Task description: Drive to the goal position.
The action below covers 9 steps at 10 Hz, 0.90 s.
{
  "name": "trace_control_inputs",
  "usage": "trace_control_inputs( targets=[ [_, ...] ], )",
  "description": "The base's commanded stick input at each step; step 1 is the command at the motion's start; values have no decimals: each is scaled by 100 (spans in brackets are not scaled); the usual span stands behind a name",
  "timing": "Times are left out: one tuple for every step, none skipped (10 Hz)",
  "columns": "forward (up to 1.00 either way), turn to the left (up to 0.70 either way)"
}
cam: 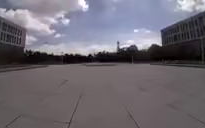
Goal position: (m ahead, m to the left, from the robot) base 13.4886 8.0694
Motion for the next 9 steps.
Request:
trace_control_inputs(
  targets=[
    [5, 0],
    [6, 0],
    [5, 0],
    [5, 0],
    [5, 0],
    [5, 0],
    [5, 0],
    [5, 0],
    [5, 0]
  ],
)
